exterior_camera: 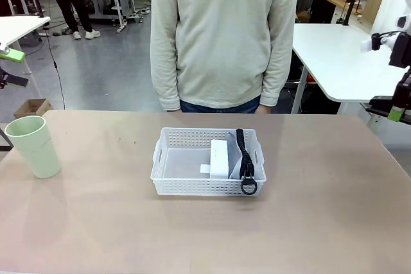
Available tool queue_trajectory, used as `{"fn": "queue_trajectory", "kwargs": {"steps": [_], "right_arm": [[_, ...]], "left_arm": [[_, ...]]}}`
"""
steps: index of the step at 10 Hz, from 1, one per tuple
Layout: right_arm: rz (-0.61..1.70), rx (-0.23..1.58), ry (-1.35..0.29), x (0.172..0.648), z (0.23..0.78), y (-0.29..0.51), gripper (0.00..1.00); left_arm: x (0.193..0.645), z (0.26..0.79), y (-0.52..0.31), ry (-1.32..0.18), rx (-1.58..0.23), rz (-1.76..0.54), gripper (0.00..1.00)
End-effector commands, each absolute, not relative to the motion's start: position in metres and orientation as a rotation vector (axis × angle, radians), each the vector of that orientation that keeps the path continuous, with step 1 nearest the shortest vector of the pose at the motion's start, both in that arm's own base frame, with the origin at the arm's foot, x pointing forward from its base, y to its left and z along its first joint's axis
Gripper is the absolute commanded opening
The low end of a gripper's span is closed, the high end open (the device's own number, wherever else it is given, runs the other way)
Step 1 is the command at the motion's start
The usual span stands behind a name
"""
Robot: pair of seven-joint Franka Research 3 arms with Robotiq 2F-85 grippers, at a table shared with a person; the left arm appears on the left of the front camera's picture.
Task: Efficiently arrange items inside the basket to fit them all.
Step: Pick up the Stapler and place it inside the Organizing basket.
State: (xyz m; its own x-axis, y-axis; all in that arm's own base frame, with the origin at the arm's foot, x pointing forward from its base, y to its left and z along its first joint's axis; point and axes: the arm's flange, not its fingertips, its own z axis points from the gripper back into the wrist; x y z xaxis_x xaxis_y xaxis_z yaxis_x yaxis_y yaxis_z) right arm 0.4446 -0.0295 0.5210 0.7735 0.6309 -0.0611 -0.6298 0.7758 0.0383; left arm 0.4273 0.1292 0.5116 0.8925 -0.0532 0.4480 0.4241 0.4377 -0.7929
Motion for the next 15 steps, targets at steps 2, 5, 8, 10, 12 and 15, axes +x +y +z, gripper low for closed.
{"fn": "queue_trajectory", "kwargs": {"steps": [2,5,8,10,12,15], "right_arm": [[0.643,0.082,0.081,0.448,0.531,-0.016,0.37],[0.562,0.027,0.008,0.435,0.575,0.124,0.37],[0.566,0.213,-0.008,0.420,0.574,0.243,0.37],[0.574,0.176,-0.039,0.405,0.558,0.323,0.37],[0.701,-0.006,-0.085,0.391,0.527,0.392,0.37],[0.678,0.109,-0.054,0.384,0.531,0.370,0.37]], "left_arm": [[0.425,0.514,0.130,-0.384,-1.079,-0.319,1.00],[0.425,0.514,0.130,-0.384,-1.079,-0.319,1.00],[0.425,0.514,0.130,-0.384,-1.079,-0.319,1.00],[0.425,0.514,0.130,-0.384,-1.079,-0.319,1.00],[0.425,0.514,0.130,-0.384,-1.079,-0.319,1.00],[0.425,0.514,0.130,-0.384,-1.079,-0.319,1.00]]}}
